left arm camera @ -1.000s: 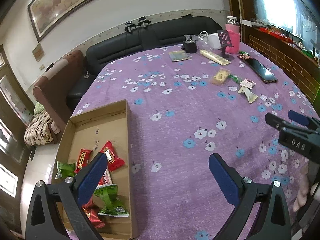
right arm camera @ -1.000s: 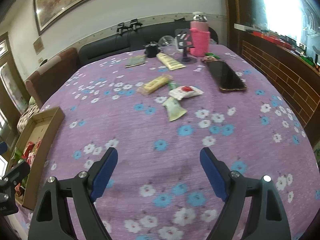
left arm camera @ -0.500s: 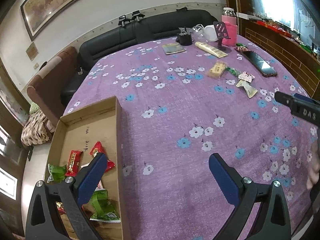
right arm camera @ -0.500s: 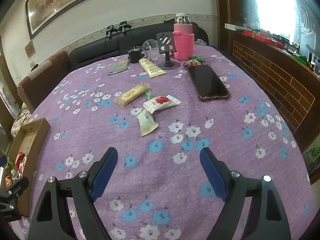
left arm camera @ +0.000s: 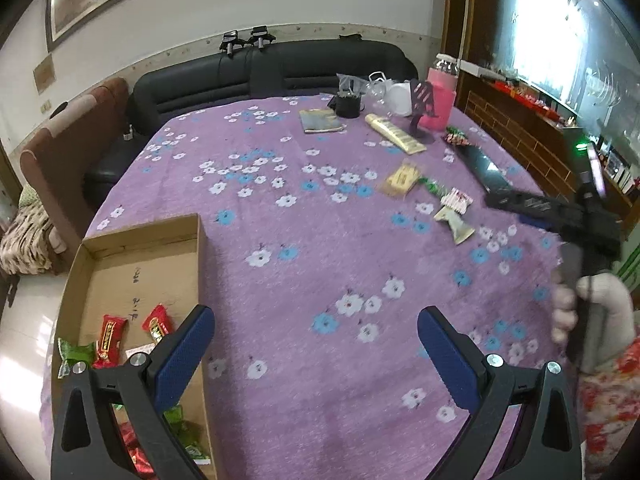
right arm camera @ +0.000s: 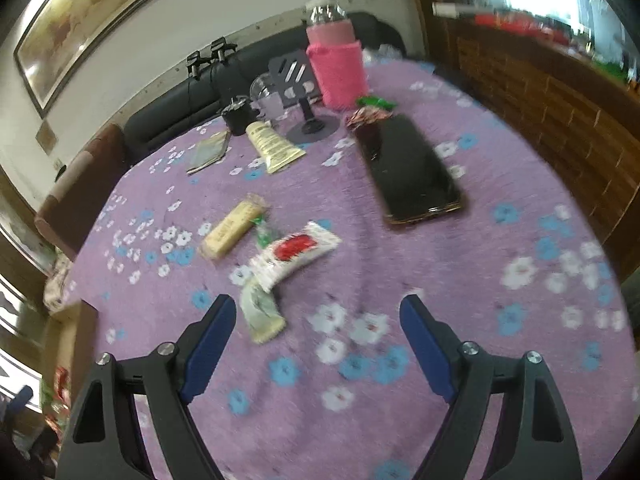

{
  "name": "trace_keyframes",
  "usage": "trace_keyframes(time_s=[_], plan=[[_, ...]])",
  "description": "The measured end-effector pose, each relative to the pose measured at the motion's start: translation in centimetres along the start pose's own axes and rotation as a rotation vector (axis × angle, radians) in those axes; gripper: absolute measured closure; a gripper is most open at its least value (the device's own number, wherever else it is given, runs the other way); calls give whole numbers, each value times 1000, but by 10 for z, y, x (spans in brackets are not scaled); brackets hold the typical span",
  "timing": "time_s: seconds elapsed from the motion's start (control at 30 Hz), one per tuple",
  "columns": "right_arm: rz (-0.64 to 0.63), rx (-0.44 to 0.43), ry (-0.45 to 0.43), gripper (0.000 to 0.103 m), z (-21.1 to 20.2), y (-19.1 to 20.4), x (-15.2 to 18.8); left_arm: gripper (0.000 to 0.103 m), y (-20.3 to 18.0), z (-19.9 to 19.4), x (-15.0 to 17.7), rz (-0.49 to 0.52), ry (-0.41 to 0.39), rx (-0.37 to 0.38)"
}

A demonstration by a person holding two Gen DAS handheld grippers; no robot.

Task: Organize snacks
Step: 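Move both open grippers back over the remaining snacks on the table, then grasp a pale green packet with the right gripper while the left grasps a yellow cake bar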

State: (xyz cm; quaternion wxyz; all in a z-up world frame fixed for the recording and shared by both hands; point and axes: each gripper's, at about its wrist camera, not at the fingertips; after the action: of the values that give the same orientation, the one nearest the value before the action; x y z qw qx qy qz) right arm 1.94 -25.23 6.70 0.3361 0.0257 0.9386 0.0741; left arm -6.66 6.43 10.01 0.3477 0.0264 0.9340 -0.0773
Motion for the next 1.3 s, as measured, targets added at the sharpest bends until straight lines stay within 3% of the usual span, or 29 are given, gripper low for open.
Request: trace_keyframes(time_s=[0.17,0.23,0.33,0.4,0.63,0.73,0.9,1.0,1.13,1.2,1.27,1.3], plan=[[-144,14,47,21,38,37,-5,1,-5,2,-15,17,-5,14],[-181,38,65,30,51,45,-4,1,-7,4,-27,28,-13,27],[-189,31,82,54,63,49,0,1,-11,17,-53,36,-10,46],[-203,41,52,77,63,49,3,1,-15,30,-68,42,1,48],[-92,-60,66,80,40,19,17,1,-47,90,-99,65,89,101],[0,-112,24,80,24,-8,25,1,-72,113,-101,102,121,127],[102,-121,9,80,25,-36,26,2,-114,159,-104,192,155,161],[99,-129,17,80,27,-33,27,10,-131,192,-111,241,172,159],[91,-138,5,79,25,-31,26,14,-140,222,-111,279,206,167],[90,-140,4,79,25,-31,26,21,-145,233,-109,305,217,153],[90,-142,11,79,27,-31,26,54,-146,242,-107,306,256,155],[90,-145,14,79,28,-31,26,61,-146,240,-107,312,232,145]])
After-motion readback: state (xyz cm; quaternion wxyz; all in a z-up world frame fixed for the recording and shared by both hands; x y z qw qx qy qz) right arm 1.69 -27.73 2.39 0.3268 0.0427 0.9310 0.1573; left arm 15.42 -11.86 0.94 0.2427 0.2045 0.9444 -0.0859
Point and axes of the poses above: each gripper's, at about its wrist camera, not at the fingertips, and z roughly the way its jaws point, y to its left, x to its underside, and after that the axes turned 12 degrees about -z, right-handed
